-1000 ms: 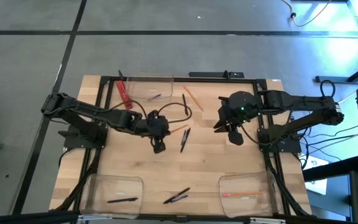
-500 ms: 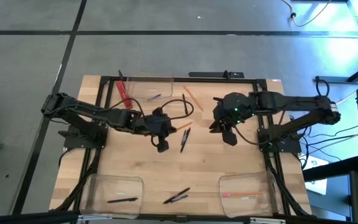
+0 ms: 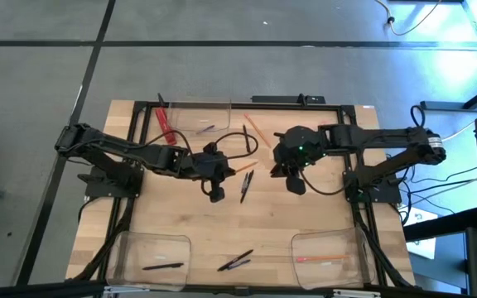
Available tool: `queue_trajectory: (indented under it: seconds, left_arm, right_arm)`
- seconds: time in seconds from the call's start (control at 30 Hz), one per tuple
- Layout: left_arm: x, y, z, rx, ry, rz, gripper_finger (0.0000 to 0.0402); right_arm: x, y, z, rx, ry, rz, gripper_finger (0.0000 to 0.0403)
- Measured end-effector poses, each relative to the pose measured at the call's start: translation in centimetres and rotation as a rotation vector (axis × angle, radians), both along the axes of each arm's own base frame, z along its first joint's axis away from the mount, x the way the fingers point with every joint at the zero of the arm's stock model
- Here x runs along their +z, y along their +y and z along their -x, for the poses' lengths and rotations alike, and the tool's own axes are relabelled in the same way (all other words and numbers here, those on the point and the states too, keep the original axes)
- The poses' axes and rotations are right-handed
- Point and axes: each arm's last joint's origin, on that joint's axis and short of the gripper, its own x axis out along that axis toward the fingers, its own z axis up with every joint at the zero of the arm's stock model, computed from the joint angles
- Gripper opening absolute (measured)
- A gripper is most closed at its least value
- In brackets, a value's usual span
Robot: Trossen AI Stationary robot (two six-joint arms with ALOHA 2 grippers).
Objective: Sort crayons/erasers/pens/pencils in bins
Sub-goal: Put the yellow pencil into the bottom right transparent bin
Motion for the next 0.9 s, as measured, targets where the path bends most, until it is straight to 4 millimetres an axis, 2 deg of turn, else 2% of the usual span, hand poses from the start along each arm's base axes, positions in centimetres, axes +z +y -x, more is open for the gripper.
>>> queue_trajectory:
  seconds: [0.2, 0.6, 0.9]
  left_arm:
    - [0.0, 0.0, 0.0, -0.003, 0.000, -0.003, 0.0000]
    - [0.0, 0.0, 0.0, -0.005, 0.004, -0.006, 0.0000]
    - [-0.3, -0.3, 0.3, -0.023, 0.043, -0.005, 0.0000]
  right_arm:
    - [-0.3, 0.0, -0.7, -0.005, -0.014, -0.006, 0.0041]
    - [-0.8, -0.5, -1.7, -0.099, -0.028, 0.054, 0.0137]
    - [-0.1, -0.5, -2.3, -0.044, -0.132, 0.108, 0.0149]
